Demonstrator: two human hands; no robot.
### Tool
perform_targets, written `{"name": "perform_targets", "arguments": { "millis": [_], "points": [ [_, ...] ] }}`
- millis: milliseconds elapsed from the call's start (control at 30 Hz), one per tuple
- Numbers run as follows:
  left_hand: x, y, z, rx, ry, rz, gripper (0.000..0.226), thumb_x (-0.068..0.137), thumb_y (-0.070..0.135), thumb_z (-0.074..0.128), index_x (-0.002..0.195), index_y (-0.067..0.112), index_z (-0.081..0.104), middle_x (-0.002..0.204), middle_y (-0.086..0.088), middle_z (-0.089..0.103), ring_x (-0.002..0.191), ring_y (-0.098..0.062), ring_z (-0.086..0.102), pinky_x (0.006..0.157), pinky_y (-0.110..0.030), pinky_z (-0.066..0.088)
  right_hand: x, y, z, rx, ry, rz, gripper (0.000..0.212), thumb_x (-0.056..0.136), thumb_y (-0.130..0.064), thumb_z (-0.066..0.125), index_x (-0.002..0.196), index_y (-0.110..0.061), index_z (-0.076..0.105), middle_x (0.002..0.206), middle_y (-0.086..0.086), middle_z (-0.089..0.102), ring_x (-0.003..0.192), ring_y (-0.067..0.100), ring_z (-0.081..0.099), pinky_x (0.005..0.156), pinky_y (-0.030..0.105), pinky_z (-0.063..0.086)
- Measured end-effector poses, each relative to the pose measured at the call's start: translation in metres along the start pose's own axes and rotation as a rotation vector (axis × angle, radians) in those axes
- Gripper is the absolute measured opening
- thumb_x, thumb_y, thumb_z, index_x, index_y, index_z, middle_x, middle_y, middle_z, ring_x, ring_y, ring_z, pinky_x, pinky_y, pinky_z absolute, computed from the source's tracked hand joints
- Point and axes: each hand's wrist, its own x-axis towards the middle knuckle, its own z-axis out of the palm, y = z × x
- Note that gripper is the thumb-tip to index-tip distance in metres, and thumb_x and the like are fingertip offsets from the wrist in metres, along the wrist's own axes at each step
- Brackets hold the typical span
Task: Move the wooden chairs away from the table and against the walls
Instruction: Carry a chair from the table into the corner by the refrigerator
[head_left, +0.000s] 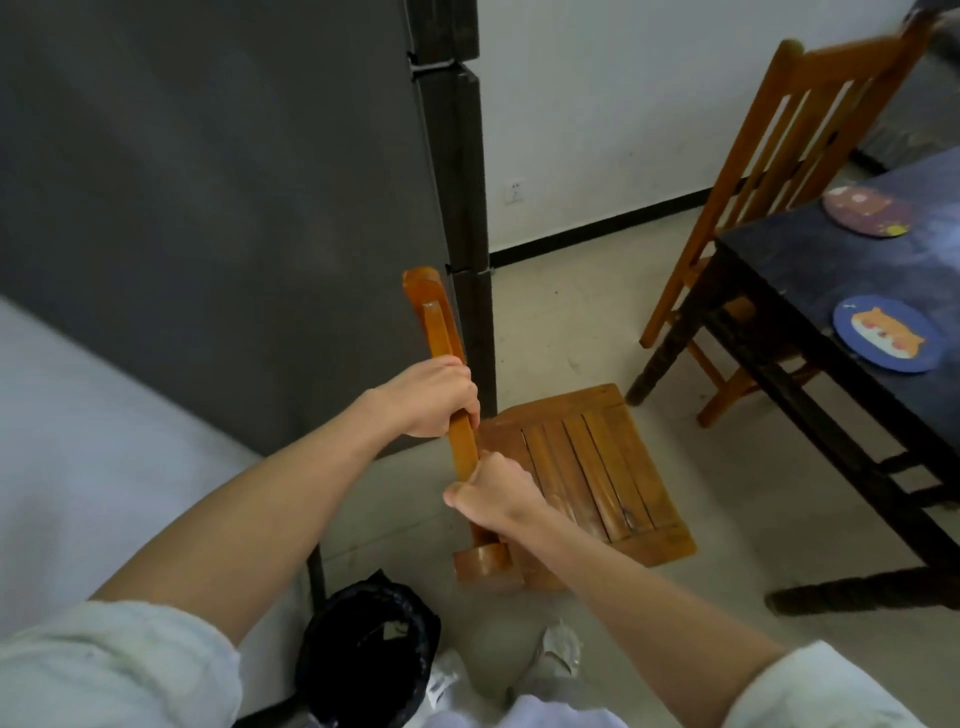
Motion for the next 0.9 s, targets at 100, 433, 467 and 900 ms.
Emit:
{"name": "perform_targets", "arguments": {
  "millis": [100, 433, 467, 900],
  "points": [
    [-0.015, -0.019, 0.004, -0.003, -0.006, -0.025, 0.020, 0.086, 0.027, 0.065, 0.105, 0.022, 0.068, 0.108, 0.002, 0.066, 0.108, -0.014, 0.055, 0.105, -0.037, 0.038, 0.011, -0.016, 0.016, 0.011, -0.019, -0.016, 0.018, 0.078, -0.031, 0.063, 0.071, -0.021, 0.049, 0.060, -0.006, 0.050, 0.048, 0.011, 0.048, 0.051, 0.025, 0.040],
    [-0.081, -0.092, 0.026, 0.014, -0.048, -0.092, 0.026, 0.085, 0.027, 0.066, 0.111, 0.023, 0.067, 0.112, 0.004, 0.066, 0.112, -0.014, 0.054, 0.107, -0.039, 0.035, 0.039, -0.079, 0.080, -0.011, -0.108, -0.028, 0.022, 0.075, -0.031, 0.062, 0.066, -0.026, 0.042, 0.064, -0.005, 0.050, 0.056, 0.014, 0.051, 0.060, 0.029, 0.045],
    [-0.091, -0.101, 0.029, 0.012, -0.052, -0.105, 0.027, 0.085, 0.028, 0.066, 0.111, 0.023, 0.067, 0.112, 0.004, 0.065, 0.112, -0.014, 0.053, 0.107, -0.039, 0.035, 0.041, -0.088, 0.088, -0.024, -0.119, -0.031, 0.021, 0.074, -0.031, 0.062, 0.066, -0.025, 0.042, 0.064, -0.005, 0.050, 0.056, 0.014, 0.051, 0.059, 0.028, 0.044],
    [-0.203, -0.198, 0.062, 0.063, -0.081, -0.177, 0.025, 0.085, 0.017, 0.060, 0.104, 0.031, 0.068, 0.101, 0.007, 0.067, 0.102, -0.015, 0.052, 0.097, -0.036, 0.040, 0.065, -0.192, 0.183, -0.054, -0.326, -0.097, 0.022, 0.077, -0.026, 0.063, 0.067, -0.023, 0.043, 0.071, -0.001, 0.050, 0.063, 0.016, 0.051, 0.058, 0.027, 0.042]
  ]
}}
